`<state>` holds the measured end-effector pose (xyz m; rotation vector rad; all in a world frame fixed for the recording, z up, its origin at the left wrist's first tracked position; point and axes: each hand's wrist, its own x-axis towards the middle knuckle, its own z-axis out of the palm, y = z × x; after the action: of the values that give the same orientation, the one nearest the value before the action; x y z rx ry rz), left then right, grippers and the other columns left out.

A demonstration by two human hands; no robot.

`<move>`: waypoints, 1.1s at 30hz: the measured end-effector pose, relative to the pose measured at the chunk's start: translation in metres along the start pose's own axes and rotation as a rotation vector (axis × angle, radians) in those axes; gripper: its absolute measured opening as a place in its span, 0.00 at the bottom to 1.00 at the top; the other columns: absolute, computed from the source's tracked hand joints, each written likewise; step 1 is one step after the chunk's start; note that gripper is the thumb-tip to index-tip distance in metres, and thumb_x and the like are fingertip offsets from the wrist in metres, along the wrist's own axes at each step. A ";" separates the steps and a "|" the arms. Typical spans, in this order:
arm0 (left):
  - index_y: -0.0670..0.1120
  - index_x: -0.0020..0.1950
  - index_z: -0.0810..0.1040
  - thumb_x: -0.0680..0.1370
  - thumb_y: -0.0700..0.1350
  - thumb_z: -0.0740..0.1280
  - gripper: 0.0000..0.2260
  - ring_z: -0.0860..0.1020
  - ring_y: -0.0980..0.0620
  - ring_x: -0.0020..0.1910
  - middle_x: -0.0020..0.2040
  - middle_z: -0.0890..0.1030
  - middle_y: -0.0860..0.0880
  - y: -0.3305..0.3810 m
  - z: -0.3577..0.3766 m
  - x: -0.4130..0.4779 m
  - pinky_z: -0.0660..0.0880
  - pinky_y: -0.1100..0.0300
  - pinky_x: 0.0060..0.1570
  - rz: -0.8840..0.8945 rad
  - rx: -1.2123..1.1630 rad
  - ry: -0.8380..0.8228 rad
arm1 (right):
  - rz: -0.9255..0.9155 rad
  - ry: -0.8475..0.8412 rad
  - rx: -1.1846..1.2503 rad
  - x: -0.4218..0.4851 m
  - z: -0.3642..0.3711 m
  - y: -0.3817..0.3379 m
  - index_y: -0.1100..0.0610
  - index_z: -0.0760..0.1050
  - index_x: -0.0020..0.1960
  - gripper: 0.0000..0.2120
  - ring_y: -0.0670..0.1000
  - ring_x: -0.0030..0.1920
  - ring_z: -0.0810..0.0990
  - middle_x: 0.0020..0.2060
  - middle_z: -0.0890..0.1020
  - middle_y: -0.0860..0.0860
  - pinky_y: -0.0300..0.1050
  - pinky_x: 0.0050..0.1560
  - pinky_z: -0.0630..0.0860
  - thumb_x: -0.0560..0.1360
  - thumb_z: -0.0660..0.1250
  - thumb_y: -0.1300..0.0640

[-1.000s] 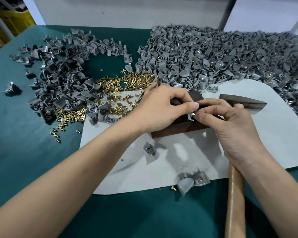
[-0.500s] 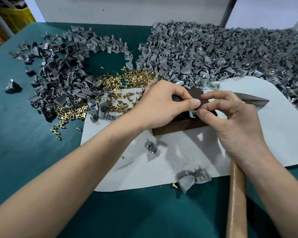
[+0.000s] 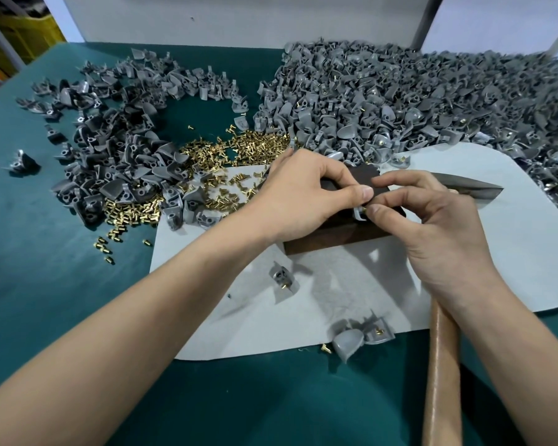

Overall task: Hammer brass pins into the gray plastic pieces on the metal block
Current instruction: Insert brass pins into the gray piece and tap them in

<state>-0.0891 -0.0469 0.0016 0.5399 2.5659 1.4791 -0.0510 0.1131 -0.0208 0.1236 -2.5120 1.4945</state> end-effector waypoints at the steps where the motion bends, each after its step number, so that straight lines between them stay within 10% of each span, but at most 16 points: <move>1: 0.51 0.38 0.82 0.75 0.48 0.72 0.06 0.79 0.49 0.47 0.43 0.84 0.46 0.000 0.000 0.000 0.64 0.40 0.68 0.000 -0.003 -0.001 | 0.001 -0.002 0.001 0.000 0.000 0.000 0.49 0.81 0.36 0.09 0.51 0.61 0.74 0.49 0.80 0.41 0.59 0.67 0.63 0.69 0.73 0.61; 20: 0.54 0.36 0.81 0.75 0.48 0.72 0.08 0.79 0.52 0.50 0.41 0.83 0.50 0.001 0.000 -0.001 0.62 0.41 0.69 -0.002 0.019 0.003 | -0.048 0.052 -0.098 -0.001 0.001 -0.003 0.43 0.77 0.35 0.13 0.52 0.59 0.73 0.46 0.77 0.39 0.47 0.64 0.65 0.69 0.74 0.61; 28: 0.54 0.35 0.81 0.75 0.48 0.72 0.08 0.79 0.52 0.55 0.41 0.84 0.49 -0.001 -0.001 -0.001 0.62 0.43 0.70 0.001 0.021 0.004 | 0.036 -0.015 0.041 0.002 -0.003 0.005 0.46 0.82 0.35 0.07 0.53 0.60 0.75 0.47 0.82 0.43 0.63 0.66 0.64 0.69 0.74 0.58; 33: 0.55 0.34 0.81 0.74 0.48 0.73 0.09 0.79 0.53 0.56 0.41 0.85 0.50 -0.002 -0.001 0.000 0.63 0.45 0.70 0.004 0.023 0.009 | 0.068 -0.020 0.101 -0.001 -0.001 0.003 0.50 0.82 0.37 0.07 0.39 0.52 0.77 0.48 0.82 0.46 0.37 0.62 0.68 0.69 0.74 0.61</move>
<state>-0.0898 -0.0490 0.0003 0.5438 2.5934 1.4577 -0.0510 0.1149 -0.0232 0.0702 -2.4794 1.6548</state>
